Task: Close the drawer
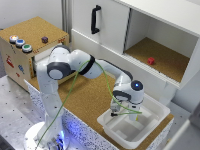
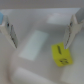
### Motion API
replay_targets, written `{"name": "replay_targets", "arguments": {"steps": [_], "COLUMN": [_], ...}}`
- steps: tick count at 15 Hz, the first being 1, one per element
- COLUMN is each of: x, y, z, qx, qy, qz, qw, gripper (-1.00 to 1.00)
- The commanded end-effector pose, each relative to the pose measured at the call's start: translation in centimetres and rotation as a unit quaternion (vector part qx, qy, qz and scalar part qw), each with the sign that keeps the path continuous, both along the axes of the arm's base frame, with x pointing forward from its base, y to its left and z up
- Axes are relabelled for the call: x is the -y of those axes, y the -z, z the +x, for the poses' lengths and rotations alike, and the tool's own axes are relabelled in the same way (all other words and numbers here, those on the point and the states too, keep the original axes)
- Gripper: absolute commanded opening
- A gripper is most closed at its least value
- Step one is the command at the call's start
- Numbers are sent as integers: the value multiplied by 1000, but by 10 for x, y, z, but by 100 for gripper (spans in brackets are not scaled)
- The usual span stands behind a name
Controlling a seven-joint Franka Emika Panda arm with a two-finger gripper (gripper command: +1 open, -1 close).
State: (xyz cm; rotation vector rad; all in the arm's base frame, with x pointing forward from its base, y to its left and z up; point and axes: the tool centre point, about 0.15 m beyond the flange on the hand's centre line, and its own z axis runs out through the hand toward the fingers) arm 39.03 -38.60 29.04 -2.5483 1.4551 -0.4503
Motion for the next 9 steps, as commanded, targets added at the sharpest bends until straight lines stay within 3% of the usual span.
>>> {"name": "replay_targets", "arguments": {"steps": [1, 2, 3, 6, 9], "x": [-67, -80, -92, -136, -180], "y": [-108, -110, -104, -77, -61], "z": [12, 19, 21, 8, 0], "qx": [9, -22, -37, -58, -64], "qy": [-85, -127, -156, -220, -264], "qz": [-133, -154, -149, -111, -95], "qw": [987, 980, 976, 967, 958], "gripper": [100, 100, 100, 100, 100]}}
